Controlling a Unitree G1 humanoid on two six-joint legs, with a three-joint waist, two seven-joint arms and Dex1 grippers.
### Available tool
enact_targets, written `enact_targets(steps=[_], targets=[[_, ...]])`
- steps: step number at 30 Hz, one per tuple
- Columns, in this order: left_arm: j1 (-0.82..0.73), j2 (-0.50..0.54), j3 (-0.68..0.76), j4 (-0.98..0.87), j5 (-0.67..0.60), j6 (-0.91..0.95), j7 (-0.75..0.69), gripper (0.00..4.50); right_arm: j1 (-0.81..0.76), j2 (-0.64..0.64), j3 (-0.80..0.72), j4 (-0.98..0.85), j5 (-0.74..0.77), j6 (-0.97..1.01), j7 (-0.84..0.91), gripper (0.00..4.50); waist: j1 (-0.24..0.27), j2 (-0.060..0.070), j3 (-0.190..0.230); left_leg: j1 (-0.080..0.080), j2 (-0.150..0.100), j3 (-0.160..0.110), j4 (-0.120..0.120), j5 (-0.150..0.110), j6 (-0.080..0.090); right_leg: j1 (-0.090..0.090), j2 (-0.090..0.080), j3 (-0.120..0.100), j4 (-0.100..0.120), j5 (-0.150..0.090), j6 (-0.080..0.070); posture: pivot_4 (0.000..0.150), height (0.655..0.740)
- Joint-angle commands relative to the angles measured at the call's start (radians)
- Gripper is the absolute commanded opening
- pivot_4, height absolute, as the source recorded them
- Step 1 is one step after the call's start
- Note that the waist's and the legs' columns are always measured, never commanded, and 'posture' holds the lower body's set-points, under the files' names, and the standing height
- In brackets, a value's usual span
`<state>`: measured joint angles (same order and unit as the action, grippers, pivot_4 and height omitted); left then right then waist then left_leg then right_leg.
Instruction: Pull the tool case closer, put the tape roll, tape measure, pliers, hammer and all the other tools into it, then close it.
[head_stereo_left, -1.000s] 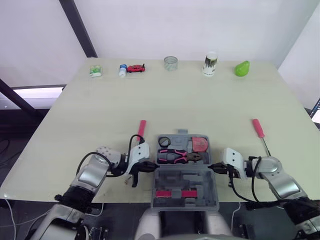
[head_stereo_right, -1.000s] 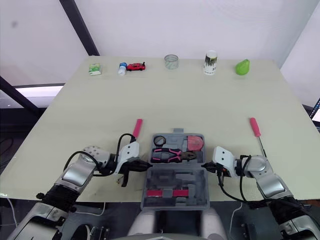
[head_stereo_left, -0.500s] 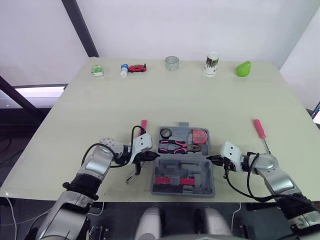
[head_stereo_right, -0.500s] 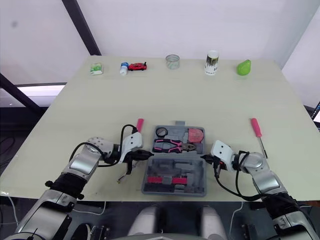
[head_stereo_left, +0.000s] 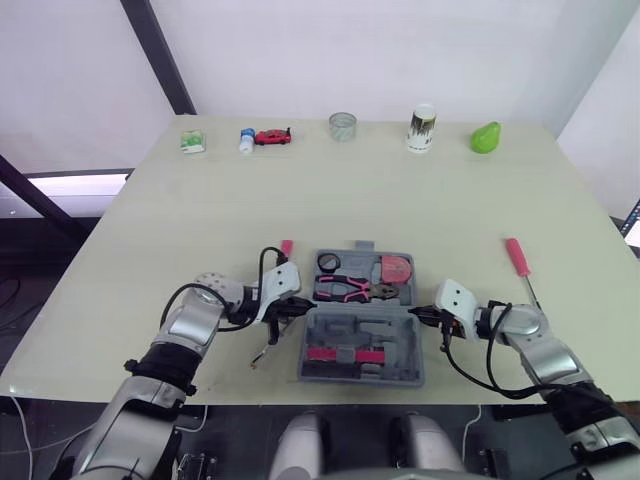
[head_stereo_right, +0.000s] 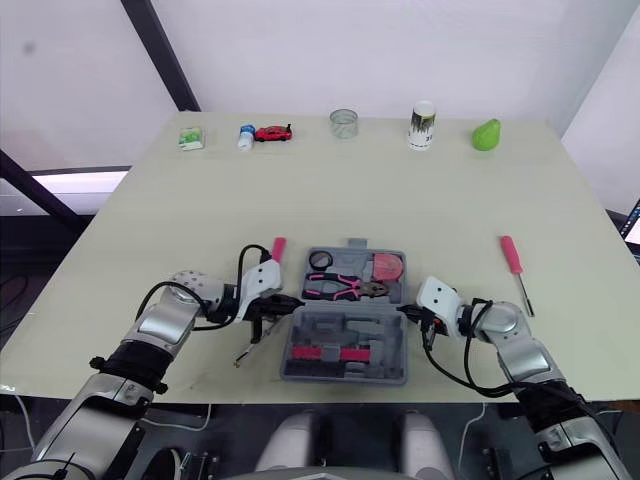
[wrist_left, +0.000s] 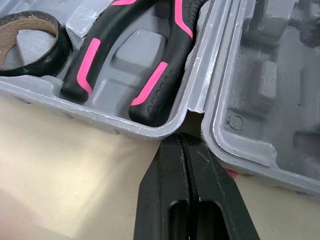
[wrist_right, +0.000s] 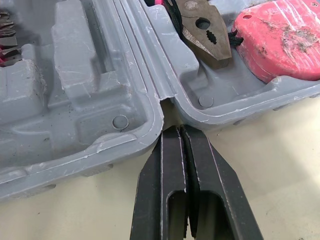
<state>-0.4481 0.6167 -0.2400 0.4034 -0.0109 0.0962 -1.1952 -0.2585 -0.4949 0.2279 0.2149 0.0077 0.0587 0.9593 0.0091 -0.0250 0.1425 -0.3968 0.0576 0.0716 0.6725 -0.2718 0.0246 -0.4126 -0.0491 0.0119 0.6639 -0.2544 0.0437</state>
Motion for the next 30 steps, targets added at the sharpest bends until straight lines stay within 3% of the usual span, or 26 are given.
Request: enact_targets(steps=[1,30], targets=[[-0.005,-0.002,-0.003,0.001,0.008,-0.005,0.011,0.00,-0.036,0.022,0.003,-0.029,0.017,-0.044,0.000,0.07,0.000,0.000,0.000,0.000,0.000,0.000,0.000,0.000,0.000,0.000,0.000,0.000,0.000,0.000,0.000,0.150,0.7400],[0.002,0.003,-0.002,0.002,0.012,0.000,-0.003,0.00,-0.080,0.088,0.002,0.065,-0.009,-0.146,-0.053,0.07,-0.020,0.000,0.000,0.000,0.000,0.000,0.000,0.000,0.000,0.000,0.000,0.000,0.001,0.000,0.000,0.150,0.7400]])
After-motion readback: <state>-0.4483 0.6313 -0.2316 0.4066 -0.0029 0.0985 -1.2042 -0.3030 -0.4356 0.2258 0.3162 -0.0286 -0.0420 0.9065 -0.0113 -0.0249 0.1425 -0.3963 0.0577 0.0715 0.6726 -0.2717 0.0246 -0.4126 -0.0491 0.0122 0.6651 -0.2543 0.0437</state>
